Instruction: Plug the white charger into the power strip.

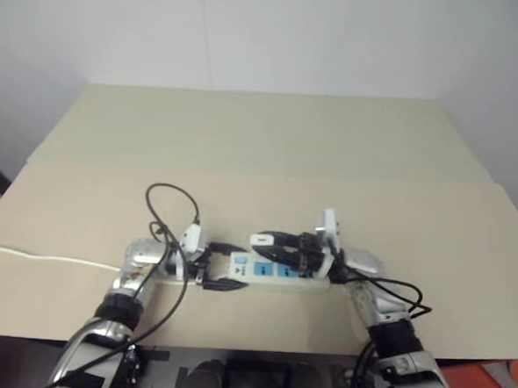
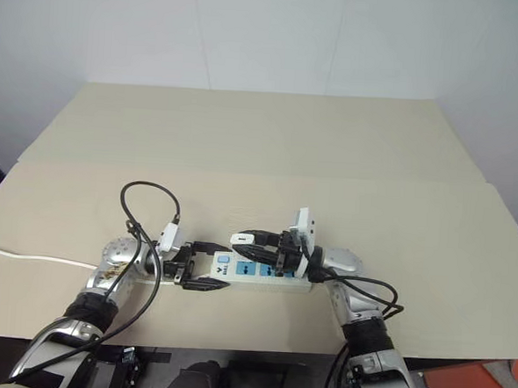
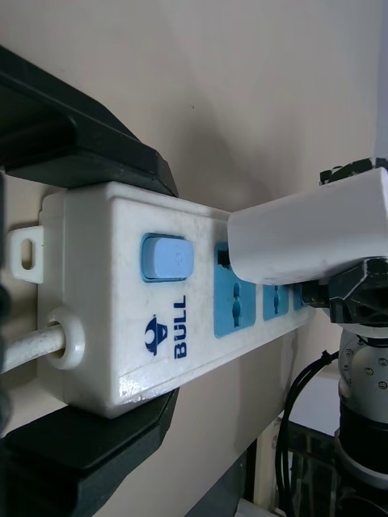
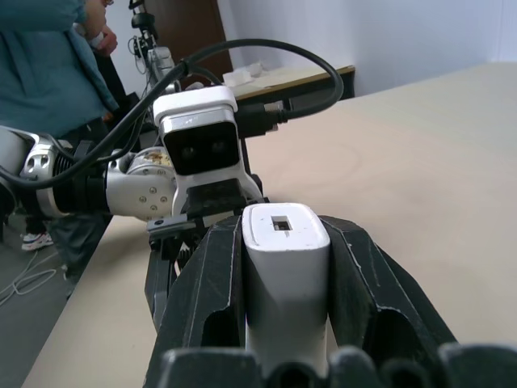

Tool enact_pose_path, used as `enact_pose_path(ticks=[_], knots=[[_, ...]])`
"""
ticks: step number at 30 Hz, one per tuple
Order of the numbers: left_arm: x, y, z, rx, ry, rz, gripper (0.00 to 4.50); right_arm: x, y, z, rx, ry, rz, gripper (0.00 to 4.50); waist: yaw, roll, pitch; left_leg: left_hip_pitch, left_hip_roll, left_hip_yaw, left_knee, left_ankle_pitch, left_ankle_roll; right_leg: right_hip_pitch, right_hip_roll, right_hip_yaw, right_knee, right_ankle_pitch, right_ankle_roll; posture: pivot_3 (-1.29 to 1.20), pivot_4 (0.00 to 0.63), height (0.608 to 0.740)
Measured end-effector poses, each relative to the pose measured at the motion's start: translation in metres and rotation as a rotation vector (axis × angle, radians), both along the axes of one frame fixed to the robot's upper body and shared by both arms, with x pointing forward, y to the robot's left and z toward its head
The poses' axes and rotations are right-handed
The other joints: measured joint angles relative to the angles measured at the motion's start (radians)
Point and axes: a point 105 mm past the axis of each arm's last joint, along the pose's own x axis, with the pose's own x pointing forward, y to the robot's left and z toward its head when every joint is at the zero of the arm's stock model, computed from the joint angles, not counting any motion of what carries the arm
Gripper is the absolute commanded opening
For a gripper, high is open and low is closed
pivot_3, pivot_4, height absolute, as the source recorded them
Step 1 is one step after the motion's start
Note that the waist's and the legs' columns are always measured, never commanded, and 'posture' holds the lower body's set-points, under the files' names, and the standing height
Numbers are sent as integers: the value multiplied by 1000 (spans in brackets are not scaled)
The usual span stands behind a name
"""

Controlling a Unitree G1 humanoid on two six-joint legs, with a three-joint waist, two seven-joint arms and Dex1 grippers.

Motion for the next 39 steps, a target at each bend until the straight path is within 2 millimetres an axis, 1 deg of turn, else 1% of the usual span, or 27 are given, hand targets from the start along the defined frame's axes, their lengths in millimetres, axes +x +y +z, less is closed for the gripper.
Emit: enact_pose_path(ticks=[4, 9, 19, 31, 39], knots=[[0, 0, 0, -1, 2, 0, 3273, -1, -7, -1, -24, -5, 11, 1172, 1, 0, 0, 0, 0, 0, 0, 0, 0, 1, 0, 0, -1, 0, 0, 0, 150, 740], [0, -1, 0, -1, 4, 0, 3273, 0, -8, -1, -29, -14, 18, 1172, 1, 0, 0, 0, 0, 0, 0, 0, 0, 1, 0, 0, -2, 0, 0, 0, 150, 740], [2, -1, 1, -2, 13, 15, 3273, 4, -5, 1, -63, -51, 37, 1172, 0, 0, 0, 1, 0, 0, -1, 0, 0, 2, 0, 0, -2, 0, 0, 0, 150, 740], [1, 1, 2, 11, 15, 22, 3273, 3, 0, 0, -116, -109, 61, 1172, -1, 0, 0, 1, 1, 0, -4, 0, 0, 2, 1, 0, -6, 0, 0, 0, 150, 740], [1, 3, 1, 15, 22, 35, 3273, 8, 4, 1, -158, -80, 81, 1172, -4, 0, 0, 3, 2, 0, -5, 0, 0, 3, 2, 1, -7, 1, -1, 0, 150, 740]])
